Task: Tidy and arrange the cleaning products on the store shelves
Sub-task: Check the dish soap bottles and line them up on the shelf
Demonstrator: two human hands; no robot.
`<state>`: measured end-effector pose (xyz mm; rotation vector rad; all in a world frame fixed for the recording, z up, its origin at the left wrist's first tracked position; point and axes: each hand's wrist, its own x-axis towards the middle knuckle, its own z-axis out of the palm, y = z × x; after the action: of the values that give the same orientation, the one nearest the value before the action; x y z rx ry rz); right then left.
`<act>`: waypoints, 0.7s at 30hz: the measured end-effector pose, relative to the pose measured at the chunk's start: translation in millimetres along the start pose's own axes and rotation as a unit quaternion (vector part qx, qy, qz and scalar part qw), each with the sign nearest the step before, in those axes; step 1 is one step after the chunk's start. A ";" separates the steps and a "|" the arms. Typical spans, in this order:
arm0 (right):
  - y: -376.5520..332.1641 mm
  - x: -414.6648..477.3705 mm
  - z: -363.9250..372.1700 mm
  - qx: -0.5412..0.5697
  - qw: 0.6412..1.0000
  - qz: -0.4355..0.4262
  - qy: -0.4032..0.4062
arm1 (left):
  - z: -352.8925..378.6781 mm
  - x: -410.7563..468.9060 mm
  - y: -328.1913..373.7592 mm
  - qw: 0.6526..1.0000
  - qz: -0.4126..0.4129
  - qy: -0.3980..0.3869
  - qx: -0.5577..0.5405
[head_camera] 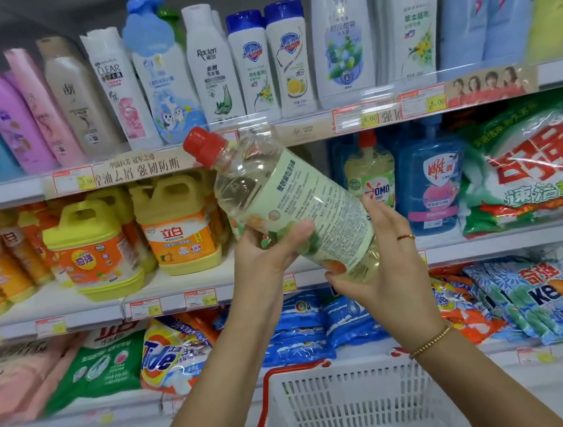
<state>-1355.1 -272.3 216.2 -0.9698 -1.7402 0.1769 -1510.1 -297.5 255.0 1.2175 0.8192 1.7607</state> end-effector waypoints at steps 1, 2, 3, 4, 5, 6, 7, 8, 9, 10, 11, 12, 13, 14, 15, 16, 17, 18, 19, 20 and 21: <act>1.7 0.7 -3.2 0.017 1.000 0.008 -0.012 | 0.9 0.7 0.1 1.000 -0.002 -0.008 -0.002; 3.3 1.3 -5.8 0.034 0.999 0.010 -0.020 | 1.3 1.7 -0.5 1.000 -0.004 -0.016 -0.003; 4.8 1.6 -8.0 0.053 0.998 0.009 -0.029 | 1.6 2.7 -1.1 1.000 -0.007 -0.025 -0.008; 5.5 1.1 -9.8 0.077 0.996 0.009 -0.042 | 1.6 3.3 -1.8 0.999 -0.016 -0.034 -0.018; 4.6 0.3 -11.6 0.109 0.992 0.013 -0.058 | 1.6 3.5 -1.7 0.998 -0.028 -0.041 -0.034; 3.0 -0.6 -13.4 0.147 0.986 0.023 -0.078 | 0.6 3.7 -1.1 0.997 -0.038 -0.046 -0.048; 1.2 -1.6 -15.3 0.188 0.976 0.037 -0.102 | -1.6 4.1 0.0 0.996 -0.044 -0.050 -0.057; 0.0 -2.7 -17.4 0.230 0.963 0.053 -0.127 | -4.2 4.4 1.6 0.996 -0.046 -0.055 -0.061; -1.0 -3.9 -20.0 0.270 0.948 0.069 -0.152 | -7.2 4.5 3.9 0.995 -0.046 -0.060 -0.062; -0.5 -4.9 -22.5 0.306 0.932 0.086 -0.177 | -10.4 4.8 5.9 0.995 -0.046 -0.066 -0.061; 0.2 -6.0 -24.8 0.334 0.914 0.104 -0.206 | -13.2 4.9 8.4 0.994 -0.049 -0.074 -0.060; 1.7 -7.5 -26.5 0.359 0.894 0.122 -0.240 | -15.9 4.8 10.1 0.993 -0.052 -0.082 -0.061; 3.5 -9.5 -27.7 0.393 0.866 0.146 -0.272 | -18.9 4.1 11.7 0.992 -0.054 -0.089 -0.068; 6.6 -12.6 -27.3 0.437 0.829 0.177 -0.301 | -22.3 3.0 12.5 0.991 -0.056 -0.091 -0.078; 10.1 -16.9 -26.4 0.487 0.782 0.210 -0.328 | -24.7 1.7 13.5 0.990 -0.063 -0.087 -0.089; 13.1 -21.4 -25.9 0.531 0.733 0.238 -0.352 | -26.7 0.5 14.2 0.990 -0.070 -0.077 -0.095; 14.4 -25.2 -25.9 0.561 0.693 0.257 -0.372 | -26.8 -1.1 15.4 0.991 -0.078 -0.064 -0.089; 15.0 -28.3 -25.7 0.580 0.665 0.264 -0.390 | -26.2 -2.0 15.4 0.992 -0.083 -0.052 -0.075; 15.2 -30.5 -26.1 0.597 0.641 0.263 -0.405 | -25.0 -2.7 15.1 0.994 -0.084 -0.037 -0.058; 14.8 -32.0 -26.7 0.610 0.624 0.265 -0.411 | -24.0 -2.7 13.5 0.995 -0.083 -0.019 -0.045; 13.9 -32.5 -28.1 0.615 0.613 0.281 -0.409 | -22.9 -2.9 12.4 0.996 -0.084 0.000 -0.038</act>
<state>-1321.3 -294.5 196.2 -0.2523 -1.3793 2.2042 -1534.5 -306.9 257.1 1.0670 0.8230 1.6397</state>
